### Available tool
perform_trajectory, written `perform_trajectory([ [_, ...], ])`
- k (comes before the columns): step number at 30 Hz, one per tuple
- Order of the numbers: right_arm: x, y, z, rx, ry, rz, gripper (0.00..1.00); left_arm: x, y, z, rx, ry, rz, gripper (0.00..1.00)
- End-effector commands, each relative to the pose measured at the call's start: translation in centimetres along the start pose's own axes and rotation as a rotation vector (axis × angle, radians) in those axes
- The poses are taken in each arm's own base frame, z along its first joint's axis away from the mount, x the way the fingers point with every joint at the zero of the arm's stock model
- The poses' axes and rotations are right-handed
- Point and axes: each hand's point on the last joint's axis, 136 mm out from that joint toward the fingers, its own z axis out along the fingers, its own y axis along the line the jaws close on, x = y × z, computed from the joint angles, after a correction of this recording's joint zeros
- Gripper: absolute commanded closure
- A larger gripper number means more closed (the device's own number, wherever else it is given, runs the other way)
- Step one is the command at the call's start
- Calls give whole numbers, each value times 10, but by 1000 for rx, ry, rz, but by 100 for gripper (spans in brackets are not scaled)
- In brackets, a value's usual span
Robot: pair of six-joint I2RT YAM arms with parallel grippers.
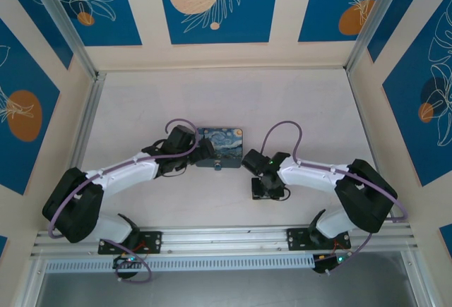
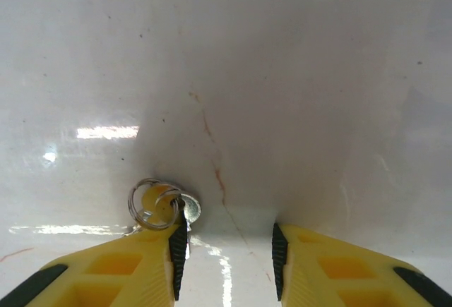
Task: Unlock the padlock with the key
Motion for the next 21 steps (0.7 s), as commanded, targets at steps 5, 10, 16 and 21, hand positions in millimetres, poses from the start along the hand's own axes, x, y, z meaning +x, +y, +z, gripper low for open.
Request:
perform_trajectory([
  [5,-8,5,10,39,9,-50,59,1,-1,1,-15,2,24,0],
  [10,-12,14,8,15,10,-82,59,2,0,1,-17,4,25,0],
  [16,-1,13,6,-1,34,-82,58,1,-1,0,-17,3,26,0],
  [21,4,13,4,7,35,-76,48,2,-2,2,-13,9,26,0],
])
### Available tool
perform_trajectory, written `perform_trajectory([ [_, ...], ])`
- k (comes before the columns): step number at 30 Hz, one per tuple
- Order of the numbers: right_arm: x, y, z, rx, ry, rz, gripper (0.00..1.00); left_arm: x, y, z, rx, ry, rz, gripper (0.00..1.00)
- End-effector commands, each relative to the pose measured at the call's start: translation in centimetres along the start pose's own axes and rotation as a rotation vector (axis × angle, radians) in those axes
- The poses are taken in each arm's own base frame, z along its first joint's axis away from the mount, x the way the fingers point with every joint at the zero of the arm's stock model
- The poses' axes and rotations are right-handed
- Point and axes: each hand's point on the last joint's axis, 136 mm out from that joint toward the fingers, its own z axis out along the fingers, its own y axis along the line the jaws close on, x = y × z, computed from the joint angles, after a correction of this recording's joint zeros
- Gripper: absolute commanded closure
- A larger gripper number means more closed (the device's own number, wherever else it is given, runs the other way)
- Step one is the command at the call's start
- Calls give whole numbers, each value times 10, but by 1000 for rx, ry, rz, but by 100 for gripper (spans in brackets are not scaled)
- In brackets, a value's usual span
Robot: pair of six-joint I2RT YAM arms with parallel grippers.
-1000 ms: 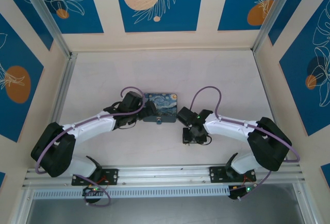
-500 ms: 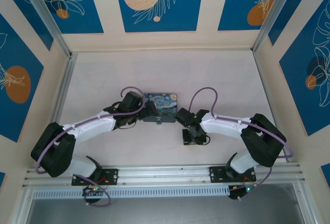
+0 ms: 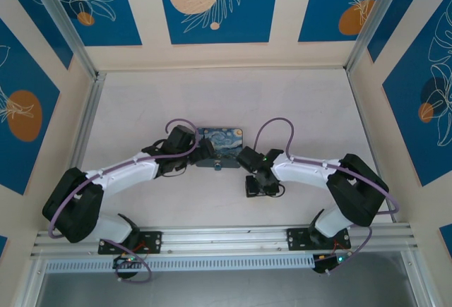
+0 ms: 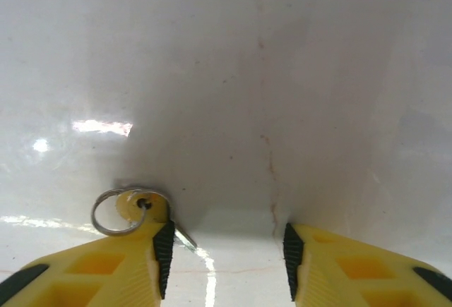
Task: Unlock the padlock with the key
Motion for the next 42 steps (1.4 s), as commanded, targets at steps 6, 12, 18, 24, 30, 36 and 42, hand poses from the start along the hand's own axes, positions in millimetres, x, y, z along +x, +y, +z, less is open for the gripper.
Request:
perform_trajectory([
  [6,12,2,3,30,34,-4,46,1,-3,0,-9,5,20,0],
  [12,10,-1,4,60,24,-9,46,1,-1,-3,-11,-2,22,0],
  [18,2,-20,3,120,-1,24,46,1,0,-4,-10,-3,22,0],
  [24,-18,-34,-20,125,-71,84,46,2,-1,-5,-6,-3,21,0],
  [30,-17,-22,-35,28,-81,97,46,1,1,-6,-6,-9,22,0],
  [36,-4,2,-34,-112,-34,117,46,1,1,-7,-7,-11,23,0],
  [42,3,24,-26,-170,-6,116,46,-1,1,-9,-13,-17,26,0],
])
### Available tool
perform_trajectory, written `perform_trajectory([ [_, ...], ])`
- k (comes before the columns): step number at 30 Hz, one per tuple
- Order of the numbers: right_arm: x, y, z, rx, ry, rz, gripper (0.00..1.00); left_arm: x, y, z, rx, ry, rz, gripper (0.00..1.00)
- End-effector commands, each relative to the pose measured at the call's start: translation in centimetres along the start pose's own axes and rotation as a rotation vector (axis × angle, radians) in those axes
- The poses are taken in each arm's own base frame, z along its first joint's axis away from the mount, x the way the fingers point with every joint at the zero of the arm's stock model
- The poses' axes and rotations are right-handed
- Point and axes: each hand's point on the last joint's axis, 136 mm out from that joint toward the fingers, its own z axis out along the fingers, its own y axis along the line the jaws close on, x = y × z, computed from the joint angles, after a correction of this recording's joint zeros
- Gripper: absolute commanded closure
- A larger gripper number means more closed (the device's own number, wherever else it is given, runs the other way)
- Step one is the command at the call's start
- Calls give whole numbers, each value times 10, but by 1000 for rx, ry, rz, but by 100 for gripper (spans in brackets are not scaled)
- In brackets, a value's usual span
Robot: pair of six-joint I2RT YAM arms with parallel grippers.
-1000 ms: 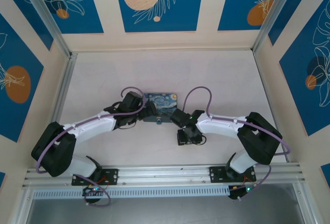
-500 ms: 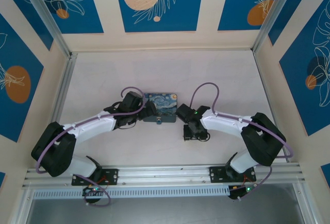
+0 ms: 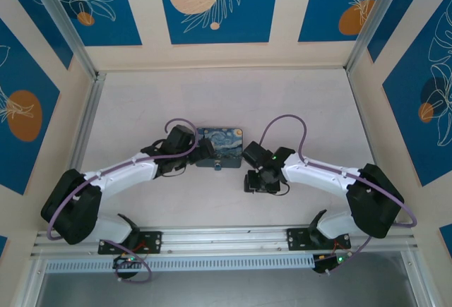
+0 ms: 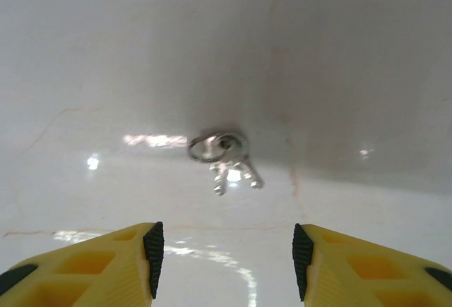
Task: Unlock the padlock with the key
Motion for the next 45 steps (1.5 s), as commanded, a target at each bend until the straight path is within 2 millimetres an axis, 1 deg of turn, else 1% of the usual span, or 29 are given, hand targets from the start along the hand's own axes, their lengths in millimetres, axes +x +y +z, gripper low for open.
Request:
perform_trajectory([
  [1,10,12,9,-40,49,26,46,0,2,-5,-17,-10,23,0],
  [5,12,16,17,-31,64,18,46,-1,3,-8,-22,-17,26,0],
  [12,12,20,25,-32,78,10,46,-4,4,-13,-26,-28,24,0],
  [22,11,19,39,-8,91,4,46,-4,4,-13,-28,-28,24,0],
  [25,10,24,39,-24,91,-2,46,-4,5,-13,-30,-28,23,0],
  [36,-11,54,30,-71,63,-75,47,-4,4,-12,-28,-26,19,0],
  [39,-19,65,28,-89,54,-92,47,-4,4,-12,-27,-27,19,0],
  [42,-26,74,21,-107,36,-109,47,-5,4,-12,-29,-27,18,0],
  [45,-27,74,11,-108,19,-121,48,-5,4,-13,-32,-27,18,0],
])
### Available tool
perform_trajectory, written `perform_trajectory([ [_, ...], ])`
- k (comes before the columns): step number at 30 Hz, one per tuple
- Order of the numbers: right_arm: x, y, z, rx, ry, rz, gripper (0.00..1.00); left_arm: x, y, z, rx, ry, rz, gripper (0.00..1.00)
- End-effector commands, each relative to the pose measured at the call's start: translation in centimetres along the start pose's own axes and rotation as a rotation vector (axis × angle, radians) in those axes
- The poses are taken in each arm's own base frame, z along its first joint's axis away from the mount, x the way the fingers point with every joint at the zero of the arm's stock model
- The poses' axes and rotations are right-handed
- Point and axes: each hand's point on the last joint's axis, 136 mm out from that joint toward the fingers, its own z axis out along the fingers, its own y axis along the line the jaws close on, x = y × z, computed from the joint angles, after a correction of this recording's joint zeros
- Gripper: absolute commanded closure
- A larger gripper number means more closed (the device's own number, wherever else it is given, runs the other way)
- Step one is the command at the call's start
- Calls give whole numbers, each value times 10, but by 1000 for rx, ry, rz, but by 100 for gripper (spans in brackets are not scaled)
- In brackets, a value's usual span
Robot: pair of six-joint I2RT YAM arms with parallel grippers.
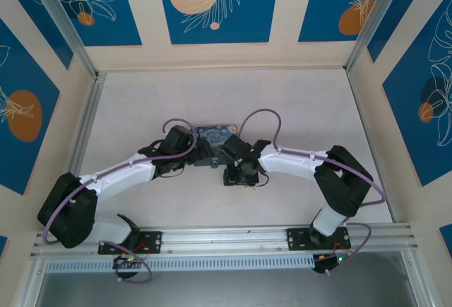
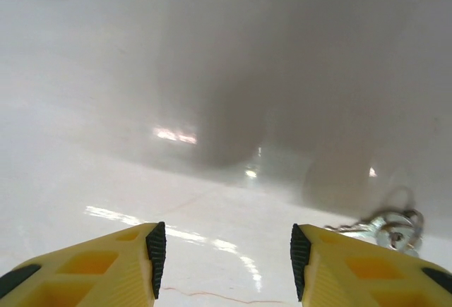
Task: Unlock the padlock with the key
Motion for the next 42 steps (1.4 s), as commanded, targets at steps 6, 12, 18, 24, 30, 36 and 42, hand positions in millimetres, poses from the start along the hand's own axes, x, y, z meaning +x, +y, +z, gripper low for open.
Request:
perform_trajectory([
  [6,12,-18,-23,22,-47,-77,50,-5,0,-7,-20,-19,14,0],
  [12,10,-46,-25,78,-105,-278,42,-6,-1,-8,-22,-15,19,0],
  [18,5,-53,-26,130,-72,-373,38,-9,-2,-11,-25,-23,19,0],
  [24,3,-49,-20,161,-9,-457,38,-10,-3,-12,-25,-23,22,0],
  [30,4,-59,-15,224,39,-529,40,-10,-2,-12,-29,-25,23,0],
  [36,9,-54,-5,201,84,-530,46,-9,-2,-7,-27,-13,22,0],
  [42,7,-59,1,242,105,-529,48,-10,-4,-4,-24,-9,23,0],
])
